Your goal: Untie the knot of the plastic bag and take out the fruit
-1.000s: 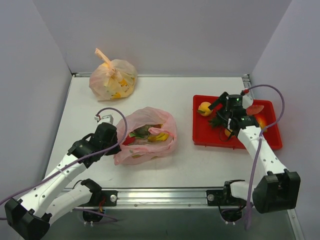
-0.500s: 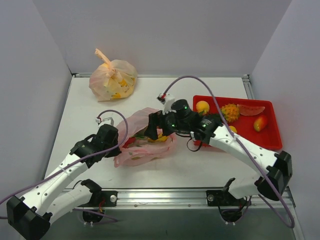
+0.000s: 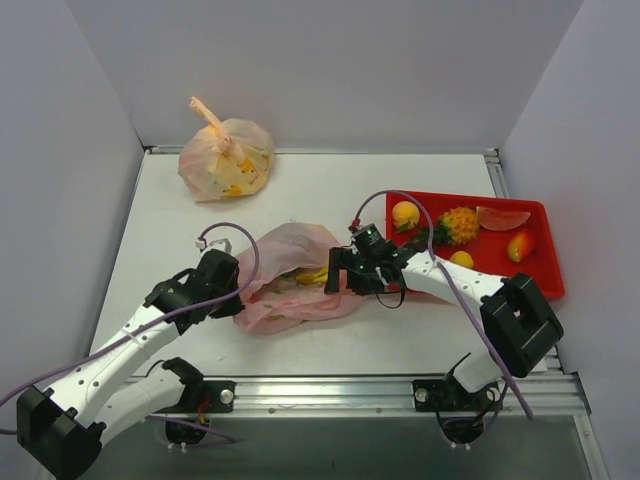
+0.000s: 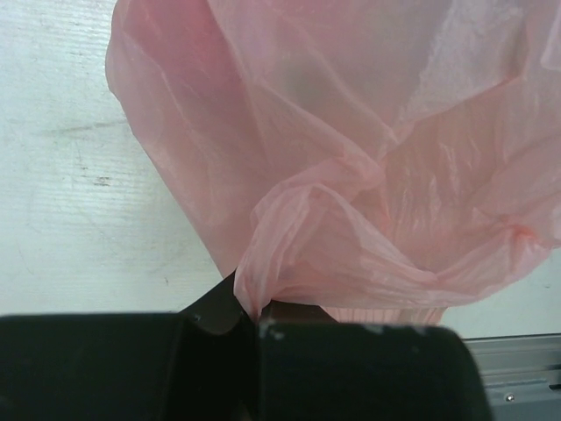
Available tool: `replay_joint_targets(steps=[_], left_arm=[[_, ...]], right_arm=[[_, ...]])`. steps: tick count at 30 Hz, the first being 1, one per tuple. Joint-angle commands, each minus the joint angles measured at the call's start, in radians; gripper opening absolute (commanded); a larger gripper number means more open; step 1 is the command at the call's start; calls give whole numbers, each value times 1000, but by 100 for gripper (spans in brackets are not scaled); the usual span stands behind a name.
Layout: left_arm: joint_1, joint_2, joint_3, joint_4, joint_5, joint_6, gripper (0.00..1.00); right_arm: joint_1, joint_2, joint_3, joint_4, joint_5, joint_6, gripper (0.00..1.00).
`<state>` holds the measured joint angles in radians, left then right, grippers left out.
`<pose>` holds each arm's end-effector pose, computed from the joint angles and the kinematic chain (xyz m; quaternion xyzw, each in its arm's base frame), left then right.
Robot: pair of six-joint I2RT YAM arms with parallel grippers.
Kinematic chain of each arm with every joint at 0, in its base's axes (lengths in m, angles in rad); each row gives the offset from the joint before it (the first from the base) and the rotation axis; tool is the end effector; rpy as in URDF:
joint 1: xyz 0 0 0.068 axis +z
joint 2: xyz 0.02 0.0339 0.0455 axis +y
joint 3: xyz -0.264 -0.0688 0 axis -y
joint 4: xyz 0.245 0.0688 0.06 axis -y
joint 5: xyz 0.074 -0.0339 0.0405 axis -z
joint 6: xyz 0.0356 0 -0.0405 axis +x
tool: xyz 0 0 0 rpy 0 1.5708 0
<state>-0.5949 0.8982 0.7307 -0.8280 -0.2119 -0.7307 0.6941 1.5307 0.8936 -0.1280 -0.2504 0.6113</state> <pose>0.1419 -0.0870 0.2470 -0.0946 0.9493 -0.0937 0.2848 0.2406 0.2117 0.2046 -0.0867 0.9099 0.3275 0.2392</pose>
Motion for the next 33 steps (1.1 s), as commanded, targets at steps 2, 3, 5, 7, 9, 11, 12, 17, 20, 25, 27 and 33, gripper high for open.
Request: replay_joint_targets(steps=[2, 3, 5, 7, 9, 11, 12, 17, 20, 25, 27, 33], left_arm=[[1, 5, 6, -2, 37, -18, 0], [1, 7, 7, 0, 40, -19, 0], [0, 7, 6, 0, 48, -21, 0], [-6, 8, 6, -2, 48, -22, 0], [-11, 7, -5, 0, 48, -30, 0], [-16, 7, -13, 1, 48, -36, 0], [-17, 5, -17, 0, 46, -42, 0], [-34, 5, -24, 0, 43, -58, 0], [-45, 13, -22, -2, 37, -59, 0], [-57, 16, -17, 1, 31, -62, 0], [-57, 16, -13, 0, 31, -62, 0], [-63, -2, -13, -2, 29, -62, 0]], right_arm=[[27, -83, 4, 7, 26, 13, 88], [41, -90, 11, 7, 37, -8, 88], [108, -115, 42, 5, 103, -51, 88], [171, -132, 68, 4, 144, -108, 86], [206, -153, 100, 4, 213, -145, 85], [248, -167, 116, 13, 287, -180, 84], [257, -164, 131, 16, 301, -224, 84], [268, -84, 205, 13, 309, -205, 79], [272, -31, 257, 14, 341, -107, 79], [277, 71, 301, 22, 414, -4, 77], [271, 111, 294, 22, 445, 54, 74], [211, 148, 202, 47, 516, 206, 65]])
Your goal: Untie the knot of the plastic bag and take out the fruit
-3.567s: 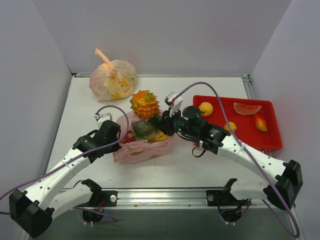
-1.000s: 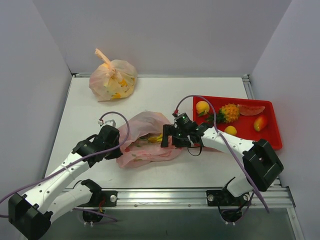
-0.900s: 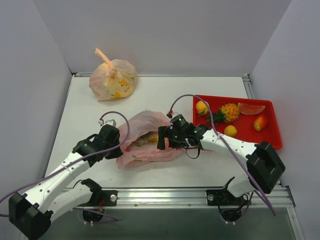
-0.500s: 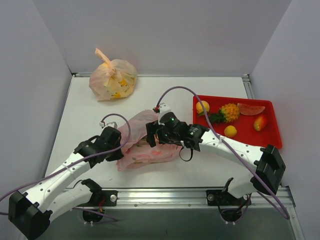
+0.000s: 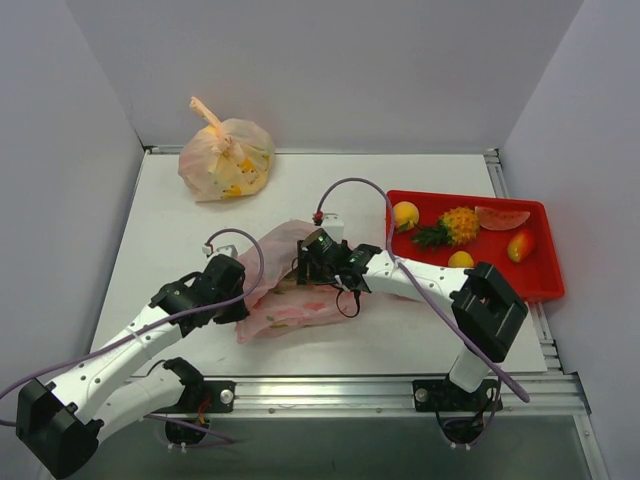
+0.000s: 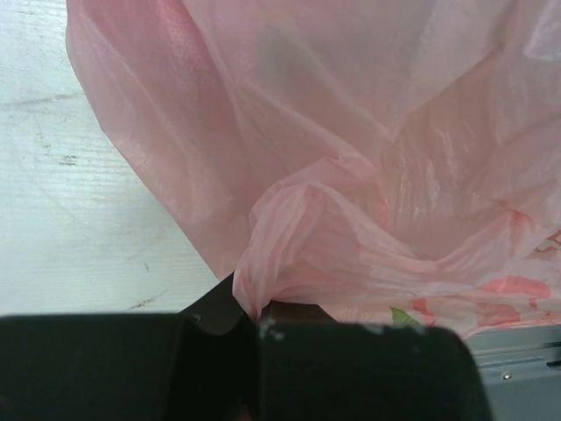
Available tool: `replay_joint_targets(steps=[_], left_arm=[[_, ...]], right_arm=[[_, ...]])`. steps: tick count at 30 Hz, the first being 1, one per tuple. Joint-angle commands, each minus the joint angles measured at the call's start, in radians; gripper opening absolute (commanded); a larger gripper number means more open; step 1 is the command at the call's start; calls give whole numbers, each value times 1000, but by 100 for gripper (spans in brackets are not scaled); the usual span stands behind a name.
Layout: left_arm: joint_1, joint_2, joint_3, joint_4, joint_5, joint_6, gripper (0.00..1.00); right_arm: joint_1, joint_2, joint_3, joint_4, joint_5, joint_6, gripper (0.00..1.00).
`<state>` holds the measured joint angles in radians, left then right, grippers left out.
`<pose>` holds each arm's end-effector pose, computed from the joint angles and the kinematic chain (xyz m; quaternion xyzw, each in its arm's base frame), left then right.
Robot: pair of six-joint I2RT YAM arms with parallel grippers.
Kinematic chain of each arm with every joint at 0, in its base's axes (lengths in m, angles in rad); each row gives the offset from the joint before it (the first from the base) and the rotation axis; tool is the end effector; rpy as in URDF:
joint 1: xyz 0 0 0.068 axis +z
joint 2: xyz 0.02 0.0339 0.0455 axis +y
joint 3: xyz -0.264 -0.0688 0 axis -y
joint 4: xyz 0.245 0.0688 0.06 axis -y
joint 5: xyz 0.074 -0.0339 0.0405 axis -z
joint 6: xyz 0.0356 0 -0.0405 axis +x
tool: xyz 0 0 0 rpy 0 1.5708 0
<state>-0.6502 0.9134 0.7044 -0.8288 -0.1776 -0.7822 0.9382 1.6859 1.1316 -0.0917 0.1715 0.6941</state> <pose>0.1361 -0.0956 0.2364 -0.0867 0.9573 -0.1077 0.2540 0.2280 0.3007 0.2321 -0.0706 0.8897 0.2713 0.3603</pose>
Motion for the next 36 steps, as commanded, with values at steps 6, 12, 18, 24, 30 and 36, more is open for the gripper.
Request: replay_joint_targets(steps=[6, 12, 18, 24, 30, 36], left_arm=[[-9, -13, 9, 2, -3, -6, 0], [-8, -8, 20, 2, -7, 3, 0], [-11, -10, 21, 2, 1, 1, 0], [-11, -5, 29, 2, -3, 1, 0], [-11, -7, 29, 0, -7, 3, 0], [-12, -5, 21, 2, -11, 1, 0]], right_arm=[[-108, -34, -156, 86, 57, 205, 69], [-110, -40, -150, 147, 75, 245, 82], [-96, -29, -109, 161, 155, 255, 74], [-101, 29, -64, 156, 192, 280, 73], [-113, 104, -38, 119, 226, 338, 75], [-119, 162, -20, 113, 227, 349, 66]])
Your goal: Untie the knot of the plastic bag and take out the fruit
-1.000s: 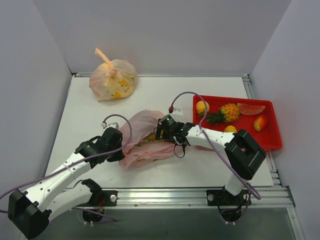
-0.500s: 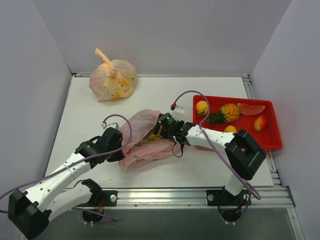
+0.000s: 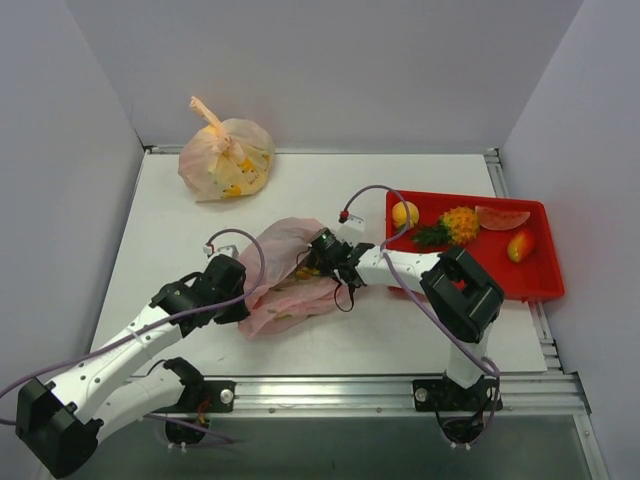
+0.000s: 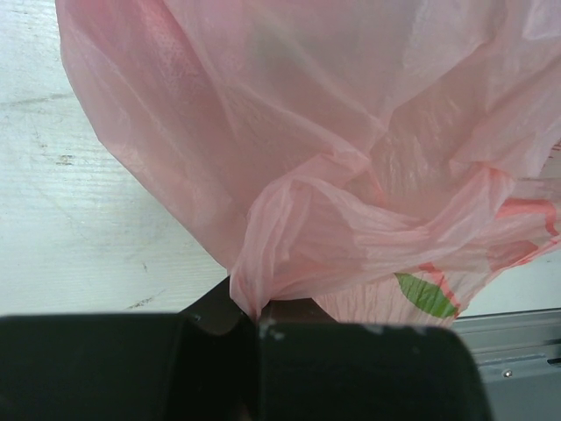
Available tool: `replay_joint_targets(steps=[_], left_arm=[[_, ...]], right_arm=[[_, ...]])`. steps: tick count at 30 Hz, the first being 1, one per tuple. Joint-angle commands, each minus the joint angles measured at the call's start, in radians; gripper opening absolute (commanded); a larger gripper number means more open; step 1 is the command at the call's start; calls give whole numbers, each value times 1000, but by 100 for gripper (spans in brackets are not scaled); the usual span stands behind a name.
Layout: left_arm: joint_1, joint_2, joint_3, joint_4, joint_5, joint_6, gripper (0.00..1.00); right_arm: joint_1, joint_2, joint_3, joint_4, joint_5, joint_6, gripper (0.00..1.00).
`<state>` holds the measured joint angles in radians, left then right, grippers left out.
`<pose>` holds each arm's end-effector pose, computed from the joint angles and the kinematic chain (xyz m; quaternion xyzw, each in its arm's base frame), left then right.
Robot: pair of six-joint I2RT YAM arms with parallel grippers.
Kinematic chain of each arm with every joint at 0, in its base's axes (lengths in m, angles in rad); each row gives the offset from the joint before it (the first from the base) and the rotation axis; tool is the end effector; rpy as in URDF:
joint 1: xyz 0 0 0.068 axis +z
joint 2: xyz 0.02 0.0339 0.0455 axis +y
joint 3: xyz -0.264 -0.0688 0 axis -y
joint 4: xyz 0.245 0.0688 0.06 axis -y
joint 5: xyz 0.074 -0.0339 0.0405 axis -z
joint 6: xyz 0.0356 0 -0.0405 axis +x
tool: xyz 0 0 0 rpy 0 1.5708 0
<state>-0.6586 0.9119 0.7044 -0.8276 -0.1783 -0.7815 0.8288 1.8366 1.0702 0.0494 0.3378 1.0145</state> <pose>0.1352 -0.0967 0.2367 -0.0825 0.9573 -0.1093 0.2548 0.2713 0.2784 0.1708 0.1525 0.8870 0.2326 0.3686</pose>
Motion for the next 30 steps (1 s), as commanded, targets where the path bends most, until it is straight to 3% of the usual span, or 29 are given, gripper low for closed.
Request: replay_joint_targets(steps=[1, 5, 6, 11, 18, 25, 30], left_arm=[[-4, -1, 20, 1, -13, -1, 0], [-6, 7, 21, 4, -33, -2, 0], [-6, 8, 21, 4, -39, -2, 0], [-4, 25, 39, 25, -105, -1, 0], [-3, 70, 112, 67, -216, 34, 0], [-4, 84, 127, 74, -253, 50, 0], [-6, 53, 93, 71, -240, 13, 0]], right_arm=[[-13, 19, 48, -28, 61, 24, 61], [-17, 21, 53, -25, 50, 16, 33], [-17, 13, 51, -23, 46, 10, 22], [-17, -98, 5, -26, -11, -28, 0], [-23, -287, -32, -45, -134, -67, 0], [-59, -367, -12, -69, -316, -7, 0], [-86, -330, 3, 104, -465, 101, 2]])
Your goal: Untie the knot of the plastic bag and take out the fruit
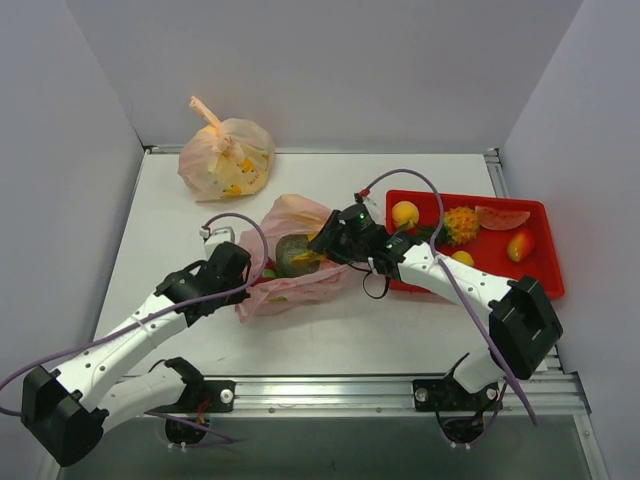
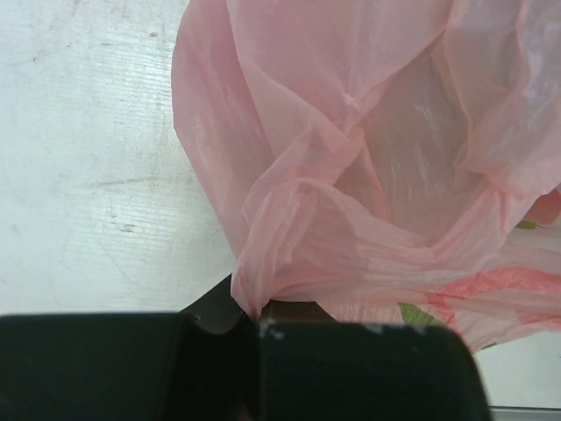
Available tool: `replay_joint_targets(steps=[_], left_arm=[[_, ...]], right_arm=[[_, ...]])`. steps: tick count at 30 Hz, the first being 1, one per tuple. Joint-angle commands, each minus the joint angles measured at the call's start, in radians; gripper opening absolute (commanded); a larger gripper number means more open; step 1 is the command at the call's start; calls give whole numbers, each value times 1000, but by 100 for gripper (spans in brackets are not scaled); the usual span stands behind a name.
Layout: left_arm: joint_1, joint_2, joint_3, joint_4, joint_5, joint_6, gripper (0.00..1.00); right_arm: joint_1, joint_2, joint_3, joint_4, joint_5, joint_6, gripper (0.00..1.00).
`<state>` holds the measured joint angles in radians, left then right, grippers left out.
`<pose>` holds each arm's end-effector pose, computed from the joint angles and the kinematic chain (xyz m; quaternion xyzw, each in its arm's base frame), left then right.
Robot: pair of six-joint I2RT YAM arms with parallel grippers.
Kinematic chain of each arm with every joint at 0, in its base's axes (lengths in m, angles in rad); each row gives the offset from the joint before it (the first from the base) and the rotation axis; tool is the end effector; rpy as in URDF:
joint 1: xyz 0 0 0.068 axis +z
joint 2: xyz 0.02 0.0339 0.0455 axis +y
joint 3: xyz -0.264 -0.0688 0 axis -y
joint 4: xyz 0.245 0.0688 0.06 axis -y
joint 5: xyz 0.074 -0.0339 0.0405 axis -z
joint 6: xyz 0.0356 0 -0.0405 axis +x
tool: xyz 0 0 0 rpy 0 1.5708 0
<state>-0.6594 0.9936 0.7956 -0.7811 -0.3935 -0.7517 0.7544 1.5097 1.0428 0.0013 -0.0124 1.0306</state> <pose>0.1566 -0.1041 0.2567 -0.1002 0.9345 -0.0431 0.3389 0.2530 0.2384 0.2711 0.1139 0.8435 0.4120 0.3252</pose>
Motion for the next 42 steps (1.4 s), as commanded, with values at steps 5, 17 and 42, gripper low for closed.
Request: replay_joint_targets(steps=[5, 17, 42], left_arm=[[-26, -69, 13, 28, -18, -47, 0], [-20, -43, 60, 51, -257, -23, 0], [115, -191, 151, 111, -326, 153, 0]], right_arm=[[0, 102, 125, 199, -123, 176, 9], [42, 72, 74, 54, -260, 128, 9], [-61, 9, 137, -509, -170, -336, 0]])
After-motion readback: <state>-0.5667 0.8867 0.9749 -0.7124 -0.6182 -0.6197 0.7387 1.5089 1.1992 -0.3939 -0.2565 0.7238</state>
